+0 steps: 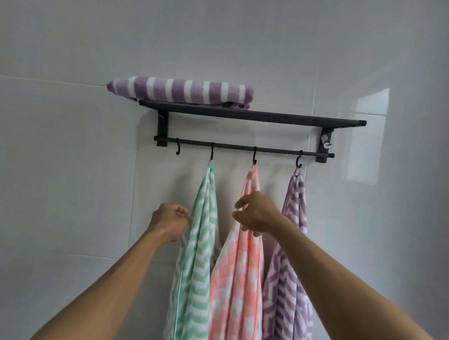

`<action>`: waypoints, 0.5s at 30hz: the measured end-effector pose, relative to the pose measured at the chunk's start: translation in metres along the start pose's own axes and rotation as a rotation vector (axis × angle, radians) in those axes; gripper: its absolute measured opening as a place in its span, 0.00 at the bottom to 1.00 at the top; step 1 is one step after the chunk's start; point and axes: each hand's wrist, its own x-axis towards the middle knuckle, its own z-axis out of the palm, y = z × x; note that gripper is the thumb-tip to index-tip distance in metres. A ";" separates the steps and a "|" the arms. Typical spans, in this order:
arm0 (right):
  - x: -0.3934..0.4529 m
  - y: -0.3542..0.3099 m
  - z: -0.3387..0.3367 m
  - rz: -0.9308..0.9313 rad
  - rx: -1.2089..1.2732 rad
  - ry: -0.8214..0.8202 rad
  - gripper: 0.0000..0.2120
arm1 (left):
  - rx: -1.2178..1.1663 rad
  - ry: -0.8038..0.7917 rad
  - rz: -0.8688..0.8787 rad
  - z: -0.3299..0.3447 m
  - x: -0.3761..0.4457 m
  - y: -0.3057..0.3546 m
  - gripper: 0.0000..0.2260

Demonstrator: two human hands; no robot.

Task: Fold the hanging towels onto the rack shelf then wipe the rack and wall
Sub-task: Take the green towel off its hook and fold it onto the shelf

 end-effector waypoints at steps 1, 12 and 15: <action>0.016 0.000 0.006 0.018 0.003 -0.001 0.20 | -0.006 -0.007 0.002 0.004 0.018 -0.002 0.05; 0.141 0.021 0.077 0.142 0.306 -0.042 0.27 | -0.024 -0.119 0.162 0.051 0.134 -0.027 0.10; 0.151 0.020 0.084 0.113 0.442 -0.029 0.22 | -0.066 -0.122 0.225 0.059 0.147 -0.030 0.06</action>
